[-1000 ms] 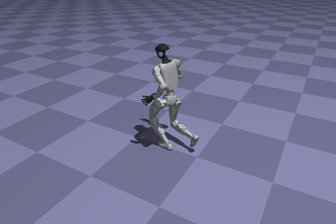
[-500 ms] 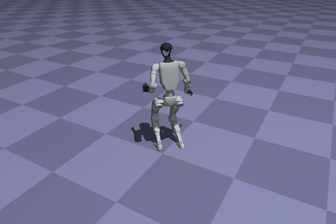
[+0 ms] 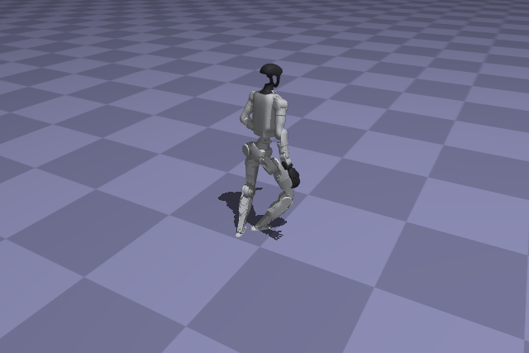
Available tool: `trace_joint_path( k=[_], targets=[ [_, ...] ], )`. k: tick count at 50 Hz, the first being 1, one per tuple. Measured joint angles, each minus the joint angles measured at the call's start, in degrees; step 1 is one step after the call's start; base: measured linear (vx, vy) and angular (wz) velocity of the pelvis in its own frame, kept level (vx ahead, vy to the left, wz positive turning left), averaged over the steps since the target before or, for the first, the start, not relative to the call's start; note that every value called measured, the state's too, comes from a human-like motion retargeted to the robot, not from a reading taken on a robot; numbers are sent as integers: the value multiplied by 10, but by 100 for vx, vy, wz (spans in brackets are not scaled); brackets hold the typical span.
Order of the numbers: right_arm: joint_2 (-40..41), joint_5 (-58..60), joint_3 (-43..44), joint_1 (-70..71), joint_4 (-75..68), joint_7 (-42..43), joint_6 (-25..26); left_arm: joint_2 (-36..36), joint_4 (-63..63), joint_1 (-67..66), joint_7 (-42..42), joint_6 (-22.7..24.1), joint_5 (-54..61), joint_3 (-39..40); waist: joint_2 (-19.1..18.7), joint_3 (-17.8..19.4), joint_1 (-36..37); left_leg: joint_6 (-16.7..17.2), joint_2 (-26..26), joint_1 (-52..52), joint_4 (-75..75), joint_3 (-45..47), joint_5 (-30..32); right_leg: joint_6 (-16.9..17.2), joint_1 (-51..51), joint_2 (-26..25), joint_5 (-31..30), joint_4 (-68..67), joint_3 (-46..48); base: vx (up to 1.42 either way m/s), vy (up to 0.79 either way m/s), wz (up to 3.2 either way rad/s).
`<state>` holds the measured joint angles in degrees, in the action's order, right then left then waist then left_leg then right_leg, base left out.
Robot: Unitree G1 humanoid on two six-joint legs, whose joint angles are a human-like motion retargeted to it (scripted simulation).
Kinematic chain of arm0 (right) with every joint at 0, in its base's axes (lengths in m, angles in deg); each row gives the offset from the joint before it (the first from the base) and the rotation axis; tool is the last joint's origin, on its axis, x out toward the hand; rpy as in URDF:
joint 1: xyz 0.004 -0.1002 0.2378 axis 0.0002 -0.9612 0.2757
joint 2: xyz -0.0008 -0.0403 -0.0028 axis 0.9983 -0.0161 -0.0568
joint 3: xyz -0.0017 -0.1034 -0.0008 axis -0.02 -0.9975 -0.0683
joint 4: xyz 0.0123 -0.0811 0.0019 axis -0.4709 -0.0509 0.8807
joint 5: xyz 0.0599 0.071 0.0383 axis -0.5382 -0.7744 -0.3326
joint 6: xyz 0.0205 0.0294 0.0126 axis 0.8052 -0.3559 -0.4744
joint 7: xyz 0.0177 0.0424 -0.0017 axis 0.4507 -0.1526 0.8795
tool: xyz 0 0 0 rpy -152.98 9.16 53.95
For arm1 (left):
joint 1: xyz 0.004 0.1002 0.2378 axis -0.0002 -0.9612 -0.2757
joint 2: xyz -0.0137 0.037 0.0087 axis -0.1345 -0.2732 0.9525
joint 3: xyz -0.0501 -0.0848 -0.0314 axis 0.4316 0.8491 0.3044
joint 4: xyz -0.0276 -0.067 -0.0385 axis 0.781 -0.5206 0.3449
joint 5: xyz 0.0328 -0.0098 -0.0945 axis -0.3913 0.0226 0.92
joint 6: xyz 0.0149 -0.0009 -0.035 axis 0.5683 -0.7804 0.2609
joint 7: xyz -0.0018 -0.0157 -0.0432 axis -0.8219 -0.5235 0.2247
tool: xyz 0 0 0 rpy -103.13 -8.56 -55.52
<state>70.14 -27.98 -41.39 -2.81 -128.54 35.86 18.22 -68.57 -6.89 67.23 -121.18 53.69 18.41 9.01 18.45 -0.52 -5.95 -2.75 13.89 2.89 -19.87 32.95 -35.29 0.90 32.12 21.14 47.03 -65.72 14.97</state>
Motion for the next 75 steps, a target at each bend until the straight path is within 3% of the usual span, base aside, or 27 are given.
trace_joint_path(
  k=[3,5,8,10,12,15,21,27,31,35,40,45,47,49,52,55,60,63,67,70,72,75],
  targets=[
    [7,-11,6,9,5,6,0,8,-35,-26,8,-3,2,1,-18,5,7,6,-69,-36,-184,12,-23,-6,-22,-34,14,7,-28,20,-5,-146],
    [12,-11,0,29,17,14,2,15,-65,-46,15,-8,5,0,-41,14,15,-5,-144,-74,-349,13,-41,-18,-32,-73,22,3,-44,19,-2,-168],
    [13,6,-27,81,58,31,9,28,-117,-74,33,-20,6,-6,-105,29,47,-12,-246,-160,-547,-64,-74,-39,-43,-181,18,7,-67,20,4,-232],
    [8,23,-48,119,97,41,10,42,-148,-96,47,-28,5,-14,-141,34,70,-15,-274,-209,-605,-122,-99,-44,-49,-243,8,18,-96,23,13,-246],
    [1,38,-67,150,151,43,5,54,-172,-120,64,-34,8,-23,-156,32,86,-19,-262,-241,-597,-166,-122,-38,-58,-276,-3,32,-135,25,19,-206],
    [-5,47,-93,177,242,34,-10,68,-190,-160,86,-40,18,-28,-144,18,92,-27,-201,-274,-520,-206,-131,-19,-62,-278,-18,42,-196,25,24,-136],
    [-7,25,-121,159,361,-13,-41,84,-210,-173,91,-44,36,-6,-90,-13,61,-38,-77,-235,-324,-199,-116,27,-62,-208,-15,11,-262,26,26,-52],
    [24,-28,-107,75,274,-40,-31,81,-234,-74,26,-49,50,57,-19,-5,14,-64,11,-148,-255,-143,-133,37,2,-89,-17,-174,-251,29,17,7],
    [43,-58,-87,-10,169,-62,-22,56,-182,19,-32,-44,64,99,-9,0,-4,-52,38,-91,-207,-164,-122,14,70,-89,-30,-229,-236,42,7,31],
    [41,-66,-72,-108,124,-97,-21,22,-63,70,-54,-19,51,113,-71,-13,-15,10,-30,-43,-220,-187,-69,3,97,-173,-45,-140,-172,50,0,63],
    [29,-76,-50,-182,136,-127,-22,-1,69,74,-26,15,19,91,-124,-46,-18,90,-96,-42,-287,-229,82,14,84,-253,-79,15,-137,37,-8,58],
    [17,-70,-45,-128,159,-87,-20,-7,113,29,27,12,14,46,-155,-40,19,113,-146,-76,-508,-245,164,-40,59,-287,-21,-53,-110,19,-1,1],
    [7,-50,-47,-51,173,-54,-16,-3,92,0,54,-7,8,28,-167,-26,41,98,-183,-114,-623,-238,165,-70,54,-298,22,-92,-103,16,4,-40],
    [-3,-32,-56,52,199,-16,-11,1,55,-23,76,-31,-3,17,-185,-19,73,57,-250,-187,-733,-224,125,-88,57,-326,30,-86,-104,14,6,-76],
    [-21,-32,-65,181,290,25,-14,-9,26,-75,107,-53,-10,10,-177,-23,111,-12,-303,-314,-809,-214,44,-79,40,-340,30,-58,-136,22,9,-24],
    [-36,-52,-66,231,430,37,-33,-40,44,-156,139,-48,-2,21,-112,-30,114,-41,-242,-395,-727,-182,17,-29,-27,-265,-1,-47,-173,31,12,69],
    [-44,-58,-81,180,592,-10,-85,-34,52,-264,165,-18,26,61,-38,-76,95,-5,-99,-440,-413,-135,55,86,-74,-168,-182,-23,-189,21,12,43],
    [-41,-34,-87,138,607,-29,-98,-8,44,-286,144,-13,30,72,-16,-89,67,-13,-24,-428,-318,-136,55,114,-81,-124,-224,-90,-195,8,9,19],
    [-15,6,-97,63,519,-31,-74,19,19,-252,79,-15,4,85,-2,-73,39,-84,14,-419,-414,-146,-54,114,-59,-87,-208,-264,-198,1,6,-25],
    [32,34,-102,31,336,-22,-46,30,-42,-143,-7,-34,-23,99,2,-46,21,-121,25,-380,-447,-155,-130,80,11,-71,-169,-366,-207,1,5,-51],
    [47,39,-98,0,220,-29,-37,33,-54,-76,-44,-39,-24,107,0,-43,4,-114,35,-326,-410,-165,-137,52,68,-63,-129,-371,-212,4,3,-32],
    [39,37,-81,-69,116,-53,-36,22,-20,-13,-59,-32,-21,119,-36,-43,-8,-67,19,-217,-330,-196,-108,22,119,-97,-87,-281,-192,13,0,-36]
  ],
)
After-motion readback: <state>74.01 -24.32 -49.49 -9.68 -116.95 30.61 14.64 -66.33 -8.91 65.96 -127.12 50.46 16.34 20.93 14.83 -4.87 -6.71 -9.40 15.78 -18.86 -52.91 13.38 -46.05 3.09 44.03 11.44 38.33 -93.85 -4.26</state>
